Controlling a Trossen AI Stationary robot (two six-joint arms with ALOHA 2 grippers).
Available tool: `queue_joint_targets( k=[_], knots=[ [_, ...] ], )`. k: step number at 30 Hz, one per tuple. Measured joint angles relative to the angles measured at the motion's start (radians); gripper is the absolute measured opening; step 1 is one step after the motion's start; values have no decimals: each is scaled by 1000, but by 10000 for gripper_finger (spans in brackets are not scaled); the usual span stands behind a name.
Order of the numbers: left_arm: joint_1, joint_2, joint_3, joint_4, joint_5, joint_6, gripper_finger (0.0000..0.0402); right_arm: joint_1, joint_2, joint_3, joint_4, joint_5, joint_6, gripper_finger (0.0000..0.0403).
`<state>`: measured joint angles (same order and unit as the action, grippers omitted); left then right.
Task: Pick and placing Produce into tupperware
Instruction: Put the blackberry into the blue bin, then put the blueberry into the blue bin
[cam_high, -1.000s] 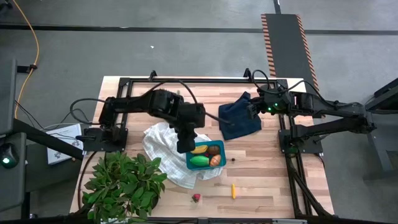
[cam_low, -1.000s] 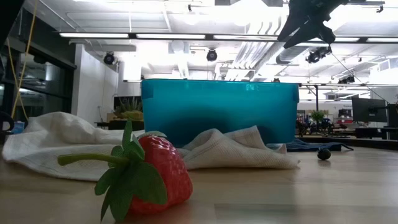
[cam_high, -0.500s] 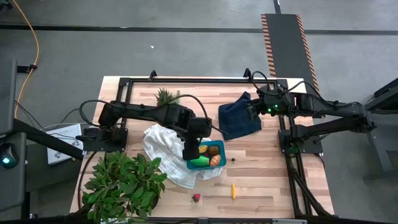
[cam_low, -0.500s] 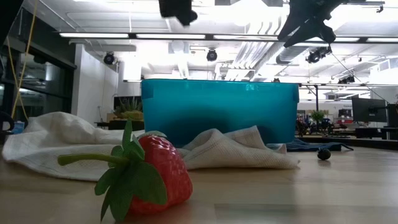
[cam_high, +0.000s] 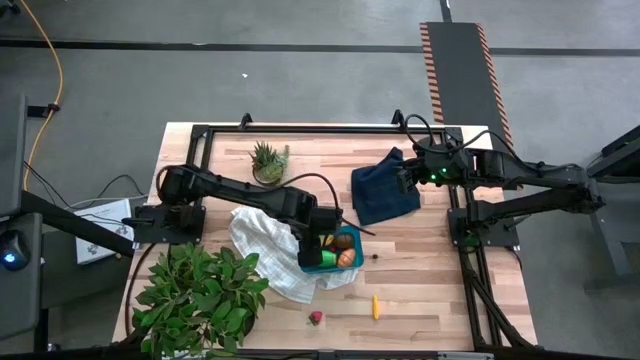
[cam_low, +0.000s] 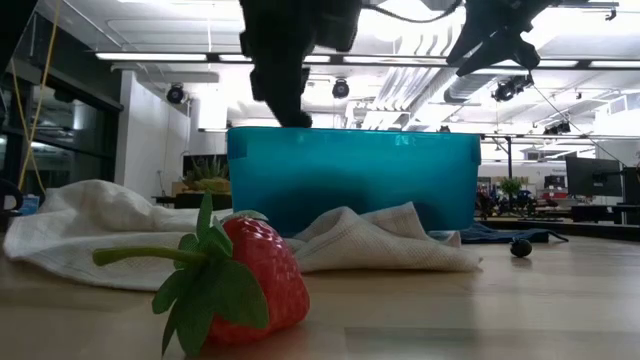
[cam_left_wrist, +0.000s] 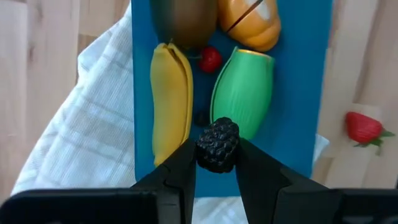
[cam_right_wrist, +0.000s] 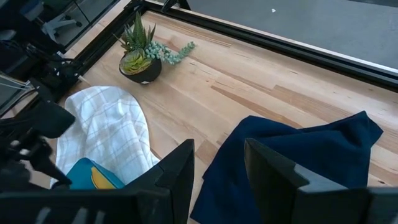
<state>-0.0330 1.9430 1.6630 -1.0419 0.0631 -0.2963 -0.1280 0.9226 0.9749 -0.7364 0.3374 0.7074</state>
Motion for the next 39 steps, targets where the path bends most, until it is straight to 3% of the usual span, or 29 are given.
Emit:
queue_joint_targets(
  k=[9, 20, 33, 39],
  knots=[
    [0, 0, -109, 101, 0, -6, 86, 0, 0, 0, -1, 0, 0, 133],
    [0, 0, -128, 127, 8, -19, 86, 0, 0, 0, -1, 0, 0, 133],
    [0, 0, -128, 128, 6, -24, 145, 0, 0, 0, -8, 0, 0, 133],
    [0, -8, -126, 121, 5, -13, 148, 0, 0, 0, -8, 0, -19, 133]
  ],
)
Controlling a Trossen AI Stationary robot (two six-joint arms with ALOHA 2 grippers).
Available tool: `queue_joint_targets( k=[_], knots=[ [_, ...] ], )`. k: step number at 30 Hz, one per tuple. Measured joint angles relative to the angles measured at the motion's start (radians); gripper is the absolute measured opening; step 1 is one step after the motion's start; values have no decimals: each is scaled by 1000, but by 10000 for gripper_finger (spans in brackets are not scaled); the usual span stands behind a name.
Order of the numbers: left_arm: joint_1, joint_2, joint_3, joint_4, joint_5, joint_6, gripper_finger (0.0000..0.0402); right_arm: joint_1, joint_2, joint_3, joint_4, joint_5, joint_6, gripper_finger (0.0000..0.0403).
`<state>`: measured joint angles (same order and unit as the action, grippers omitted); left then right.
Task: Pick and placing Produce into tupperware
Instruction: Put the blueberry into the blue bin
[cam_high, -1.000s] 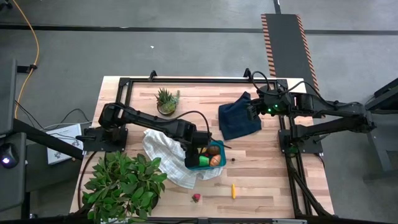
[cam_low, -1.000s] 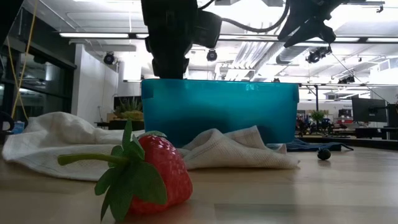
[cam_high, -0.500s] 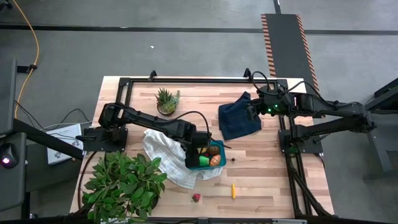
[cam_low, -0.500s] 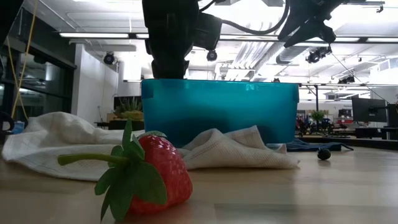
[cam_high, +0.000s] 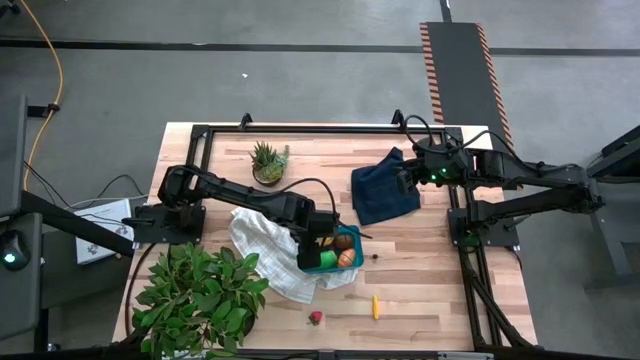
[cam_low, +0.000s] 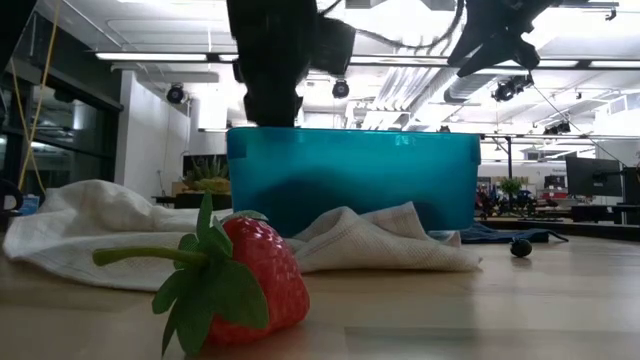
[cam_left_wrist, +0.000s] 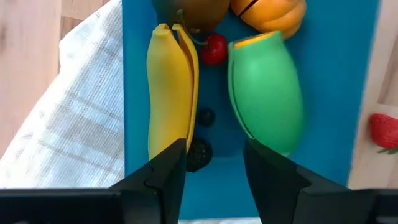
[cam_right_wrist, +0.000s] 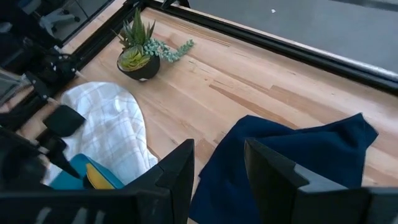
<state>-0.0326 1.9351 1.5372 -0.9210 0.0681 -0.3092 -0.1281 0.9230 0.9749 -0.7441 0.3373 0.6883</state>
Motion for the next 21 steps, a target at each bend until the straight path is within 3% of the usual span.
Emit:
queue_joint_targets(
  k=[8, 14, 21],
  knots=[
    [9, -140, 51, 16, -33, 7, 110, 0, -2, 0, 1, -35, -66, 133],
    [41, -299, 53, 61, -145, 13, 83, 0, -5, 0, 3, -106, -94, 133],
    [93, -459, 54, 92, -221, 31, 61, 25, -84, 0, 1, -105, -131, 133]
  ],
)
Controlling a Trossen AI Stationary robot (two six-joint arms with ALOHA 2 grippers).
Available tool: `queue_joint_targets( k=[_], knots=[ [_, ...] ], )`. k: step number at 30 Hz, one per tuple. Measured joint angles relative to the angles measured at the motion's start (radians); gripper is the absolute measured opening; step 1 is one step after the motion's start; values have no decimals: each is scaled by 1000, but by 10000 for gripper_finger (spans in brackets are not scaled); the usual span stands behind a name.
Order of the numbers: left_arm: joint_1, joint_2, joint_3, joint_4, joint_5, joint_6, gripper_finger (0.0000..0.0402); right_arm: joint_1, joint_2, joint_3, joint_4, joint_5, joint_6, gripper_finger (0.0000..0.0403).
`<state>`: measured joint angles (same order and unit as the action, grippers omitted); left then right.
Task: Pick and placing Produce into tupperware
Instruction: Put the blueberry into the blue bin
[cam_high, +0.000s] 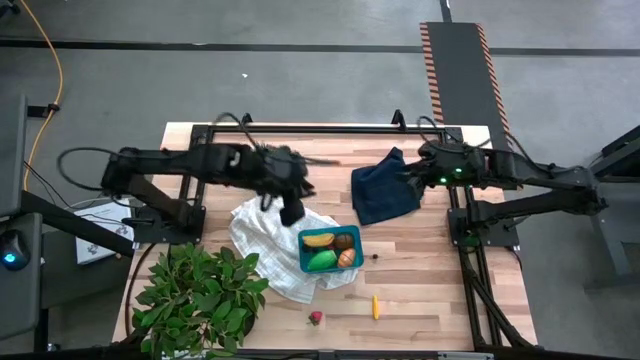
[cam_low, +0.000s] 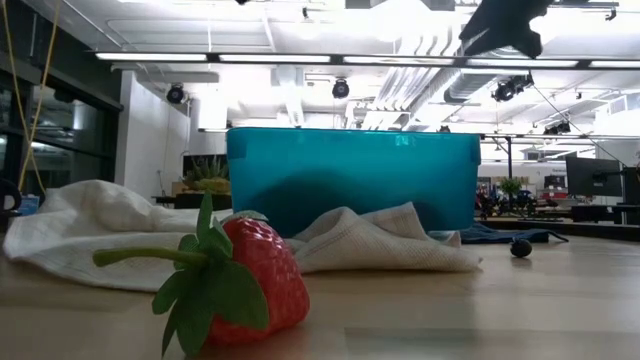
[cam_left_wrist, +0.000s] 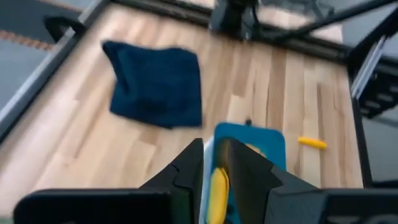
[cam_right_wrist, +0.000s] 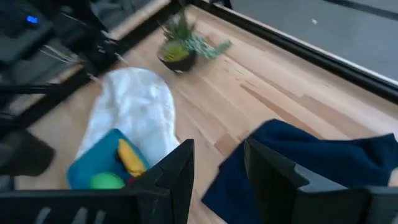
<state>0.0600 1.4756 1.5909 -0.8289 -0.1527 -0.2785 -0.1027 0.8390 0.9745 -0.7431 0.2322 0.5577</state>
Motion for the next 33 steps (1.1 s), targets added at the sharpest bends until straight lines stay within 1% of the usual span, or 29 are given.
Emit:
queue_joint_targets(
  k=[2, 5, 8, 12, 16, 20, 23, 26, 29, 33],
  knots=[
    [17, -38, -1, -3, -10, 11, 56, 16, -47, -2, -4, 11, 4, 133],
    [36, -93, -1, -9, -26, 19, 51, 48, -140, -22, -12, 80, 37, 133],
    [53, -150, -1, -14, -37, 24, 49, 79, -251, -68, 21, 145, 89, 133],
    [54, -227, -1, -9, -70, 37, 49, 112, -382, -167, 166, 158, 123, 133],
    [53, -320, -33, 8, -92, 40, 46, 133, -462, -282, 307, 158, 153, 133],
    [54, -433, -137, 53, -105, 16, 46, 147, -491, -368, 370, 158, 202, 133],
    [51, -528, -255, 133, -105, -19, 46, 158, -487, -402, 401, 152, 234, 133],
    [51, -621, -380, 210, -88, -54, 46, 170, -475, -408, 439, 142, 250, 133],
    [51, -698, -491, 287, -50, -75, 46, 182, -463, -407, 489, 142, 249, 133],
    [51, -770, -602, 382, 29, -116, 46, 194, -453, -407, 561, 135, 249, 133]
  ],
)
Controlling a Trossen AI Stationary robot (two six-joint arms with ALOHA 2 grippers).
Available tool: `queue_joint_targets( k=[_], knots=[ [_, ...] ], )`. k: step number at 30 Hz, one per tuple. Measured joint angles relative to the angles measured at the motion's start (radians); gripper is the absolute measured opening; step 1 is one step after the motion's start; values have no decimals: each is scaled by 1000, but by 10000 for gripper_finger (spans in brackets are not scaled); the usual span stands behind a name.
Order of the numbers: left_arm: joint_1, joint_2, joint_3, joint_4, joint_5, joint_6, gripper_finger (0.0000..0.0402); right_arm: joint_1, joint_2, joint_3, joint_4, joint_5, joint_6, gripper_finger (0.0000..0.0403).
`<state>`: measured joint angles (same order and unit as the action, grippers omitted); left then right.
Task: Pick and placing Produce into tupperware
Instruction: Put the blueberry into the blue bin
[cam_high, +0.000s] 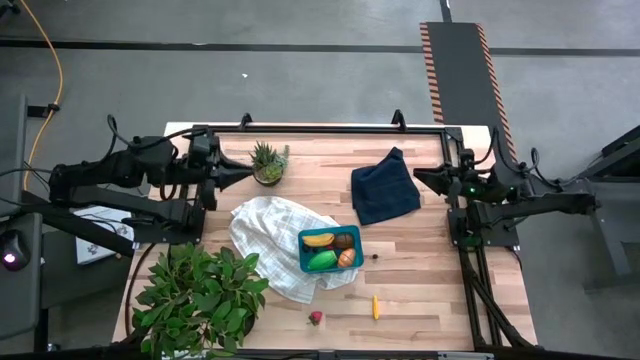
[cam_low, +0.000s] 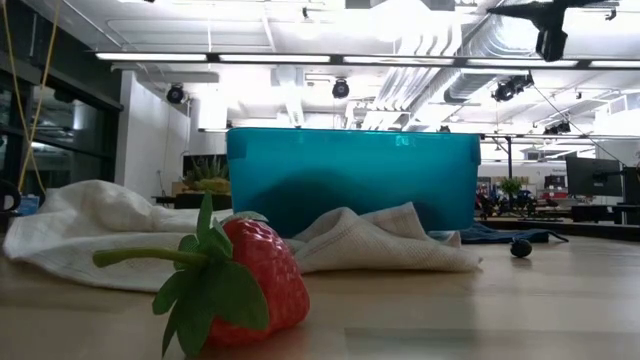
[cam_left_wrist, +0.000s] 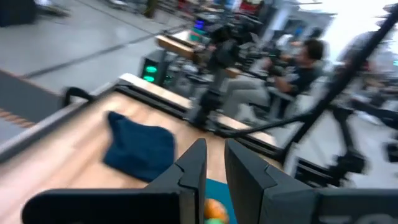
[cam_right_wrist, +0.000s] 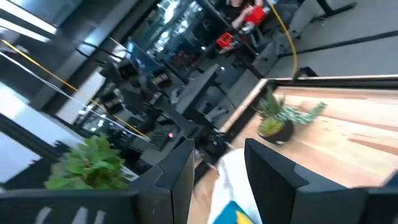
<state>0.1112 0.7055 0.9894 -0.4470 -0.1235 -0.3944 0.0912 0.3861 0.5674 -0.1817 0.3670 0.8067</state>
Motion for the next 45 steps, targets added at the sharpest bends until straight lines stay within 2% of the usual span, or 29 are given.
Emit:
queue_joint_targets(
  k=[5, 9, 14, 20, 23, 30, 33, 35, 38, 42, 45],
  knots=[
    [0, -53, -98, 48, 123, -63, 46, 26, 42, 1, 53, -58, 34, 133],
    [0, -74, -158, 52, 211, -104, 46, 70, 128, 2, 64, -138, 97, 133],
    [0, -91, -210, 53, 222, -145, 46, 162, 264, 2, 59, -157, 164, 133],
    [0, -117, -232, 50, 222, -179, 46, 262, 426, 2, 25, -135, 321, 133],
    [0, -128, -232, 47, 222, -187, 46, 301, 516, 60, -81, -112, 362, 133],
    [0, -149, -232, 18, 213, -187, 46, 361, 716, 311, -471, -51, 362, 133],
    [0, -148, -232, 17, 212, -188, 46, 378, 778, 387, -563, -32, 364, 133],
    [0, -148, -232, 16, 211, -187, 46, 396, 813, 418, -588, 15, 364, 133],
    [0, -148, -232, 16, 210, -186, 46, 449, 853, 434, -582, 156, 376, 133],
    [0, -148, -232, 4, 210, -188, 46, 547, 884, 426, -601, 342, 499, 133],
    [0, -148, -232, -3, 210, -190, 46, 630, 898, 401, -614, 429, 623, 133]
  ],
)
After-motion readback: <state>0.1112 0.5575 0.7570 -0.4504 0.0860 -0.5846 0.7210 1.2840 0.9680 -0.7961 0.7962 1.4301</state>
